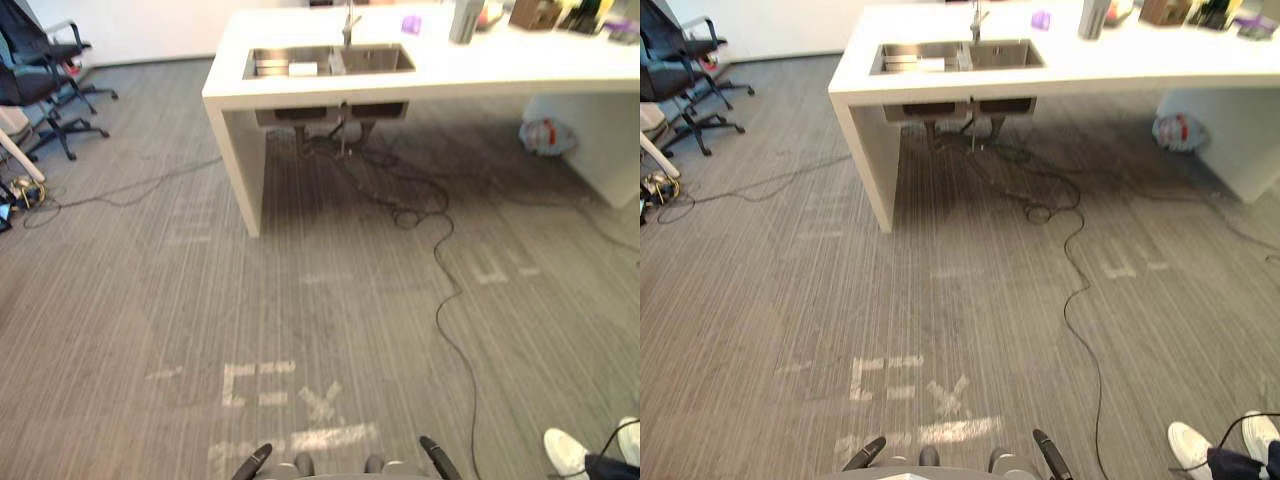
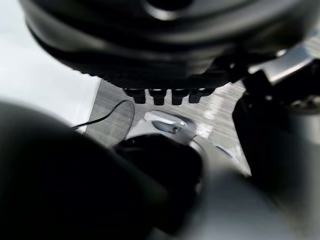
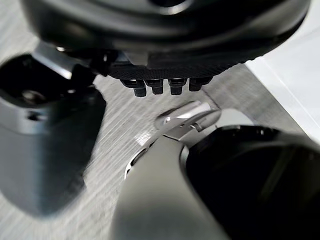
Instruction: Walk over to the sink, pick up the cup, carry it to the dishwasher, place the cup inside the dishwasher, then close the dishwasher door
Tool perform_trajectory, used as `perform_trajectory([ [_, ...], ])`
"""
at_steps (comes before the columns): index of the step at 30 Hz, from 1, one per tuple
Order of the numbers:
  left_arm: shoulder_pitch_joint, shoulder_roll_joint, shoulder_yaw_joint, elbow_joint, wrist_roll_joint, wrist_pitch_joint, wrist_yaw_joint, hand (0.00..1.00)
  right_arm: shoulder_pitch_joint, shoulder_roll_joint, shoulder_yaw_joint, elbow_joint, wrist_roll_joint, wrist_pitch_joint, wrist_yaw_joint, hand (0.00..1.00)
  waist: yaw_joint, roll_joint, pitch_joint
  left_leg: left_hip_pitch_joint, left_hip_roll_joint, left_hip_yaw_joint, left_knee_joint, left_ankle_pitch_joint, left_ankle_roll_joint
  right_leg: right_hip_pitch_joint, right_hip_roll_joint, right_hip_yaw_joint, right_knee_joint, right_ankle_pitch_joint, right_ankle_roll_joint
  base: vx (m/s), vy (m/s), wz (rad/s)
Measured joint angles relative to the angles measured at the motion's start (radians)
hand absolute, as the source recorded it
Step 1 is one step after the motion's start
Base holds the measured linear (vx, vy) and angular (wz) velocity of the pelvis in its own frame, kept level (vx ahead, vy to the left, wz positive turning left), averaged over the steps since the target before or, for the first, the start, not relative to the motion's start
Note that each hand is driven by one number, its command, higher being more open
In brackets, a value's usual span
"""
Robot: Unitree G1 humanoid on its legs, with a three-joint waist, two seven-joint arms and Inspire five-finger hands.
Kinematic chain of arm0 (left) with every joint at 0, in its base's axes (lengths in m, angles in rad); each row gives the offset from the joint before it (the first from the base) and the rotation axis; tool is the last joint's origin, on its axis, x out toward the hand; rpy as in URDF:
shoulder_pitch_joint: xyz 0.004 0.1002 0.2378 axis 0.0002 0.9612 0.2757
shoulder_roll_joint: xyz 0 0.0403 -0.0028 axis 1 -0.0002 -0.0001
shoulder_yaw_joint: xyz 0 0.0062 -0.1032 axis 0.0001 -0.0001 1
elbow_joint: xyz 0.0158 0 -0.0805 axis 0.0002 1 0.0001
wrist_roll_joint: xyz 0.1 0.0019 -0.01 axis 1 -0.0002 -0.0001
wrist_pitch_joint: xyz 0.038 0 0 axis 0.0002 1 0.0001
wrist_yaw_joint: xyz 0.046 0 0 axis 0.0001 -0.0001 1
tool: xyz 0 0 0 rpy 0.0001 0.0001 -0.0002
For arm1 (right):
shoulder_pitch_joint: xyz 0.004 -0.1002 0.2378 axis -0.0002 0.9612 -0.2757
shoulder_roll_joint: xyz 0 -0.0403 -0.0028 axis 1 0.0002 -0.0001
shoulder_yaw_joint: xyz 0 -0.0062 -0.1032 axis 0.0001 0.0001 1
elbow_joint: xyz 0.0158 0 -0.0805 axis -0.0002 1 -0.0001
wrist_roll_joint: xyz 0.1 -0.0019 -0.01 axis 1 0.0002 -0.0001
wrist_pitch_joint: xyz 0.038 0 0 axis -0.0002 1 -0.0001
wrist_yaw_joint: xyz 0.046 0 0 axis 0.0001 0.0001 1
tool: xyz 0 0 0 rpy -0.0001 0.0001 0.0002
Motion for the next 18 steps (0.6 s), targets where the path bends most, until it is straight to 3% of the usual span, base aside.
perform_trajectory([
  [5,-0.021,0.001,0.02,-0.002,-0.028,-0.004,-0.022,1.0,-0.033,0.007,-0.031,-0.005,-0.002,-0.037,-0.021,1.0,-0.006,0.003,0.024,0.066,0.008,0.024,-0.052,0.006,-0.014,0.057,0.012,-0.017,-0.054,0.013,0.009,0.09,-0.036,-0.13],
  [10,-0.051,-0.001,0.011,0.002,-0.028,-0.006,0.002,1.0,-0.091,0.034,-0.031,-0.058,-0.055,-0.096,-0.062,1.0,-0.014,0.001,0.049,0.083,0.012,0.035,-0.068,0.005,-0.055,0.081,0.01,-0.08,-0.078,0.016,0.015,0.05,-0.023,0.02],
  [18,-0.078,-0.003,-0.027,0.001,-0.027,-0.077,0.035,1.0,-0.178,-0.003,0.01,-0.132,-0.079,-0.147,-0.022,1.0,-0.024,0.003,0.068,0.13,0.015,0.062,-0.089,0.004,-0.059,0.127,0.007,-0.131,-0.087,0.009,0.05,0.02,-0.005,0.02],
])
